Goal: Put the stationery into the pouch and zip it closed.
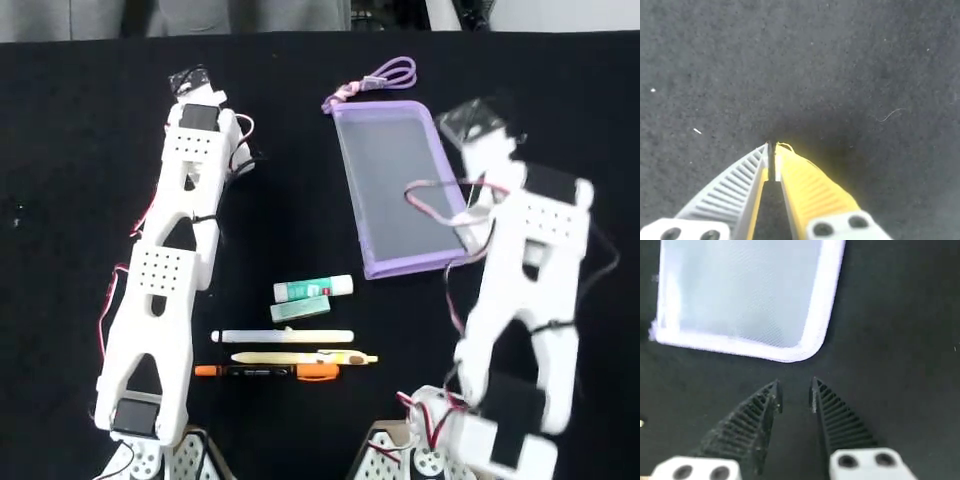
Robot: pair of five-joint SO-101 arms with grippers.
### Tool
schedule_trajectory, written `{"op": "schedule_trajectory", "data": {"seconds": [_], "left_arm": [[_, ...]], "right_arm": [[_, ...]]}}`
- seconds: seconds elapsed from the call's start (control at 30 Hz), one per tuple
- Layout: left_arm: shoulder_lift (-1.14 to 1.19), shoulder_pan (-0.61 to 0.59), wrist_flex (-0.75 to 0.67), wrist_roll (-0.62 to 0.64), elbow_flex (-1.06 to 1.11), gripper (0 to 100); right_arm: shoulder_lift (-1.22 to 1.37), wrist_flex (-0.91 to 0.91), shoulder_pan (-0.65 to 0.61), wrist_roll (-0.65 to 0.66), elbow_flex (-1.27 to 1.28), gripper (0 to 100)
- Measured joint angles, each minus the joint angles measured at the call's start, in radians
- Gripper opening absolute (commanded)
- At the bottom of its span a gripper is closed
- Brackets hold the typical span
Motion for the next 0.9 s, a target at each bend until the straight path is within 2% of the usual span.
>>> {"op": "schedule_trajectory", "data": {"seconds": [0.17,0.5,0.63,0.9], "left_arm": [[0.002,-0.058,-0.026,0.008,0.000,3],[0.005,-0.210,-0.143,0.009,0.002,3],[0.005,-0.216,-0.160,0.009,0.003,3],[0.005,-0.216,-0.160,0.009,0.003,3]], "right_arm": [[-0.158,-0.155,-0.055,0.206,0.267,10.3],[-0.480,-0.410,-0.126,0.465,0.703,10.3],[-0.588,-0.534,-0.155,0.523,0.859,10.3],[-0.717,-0.802,-0.232,0.539,1.089,10.3]]}}
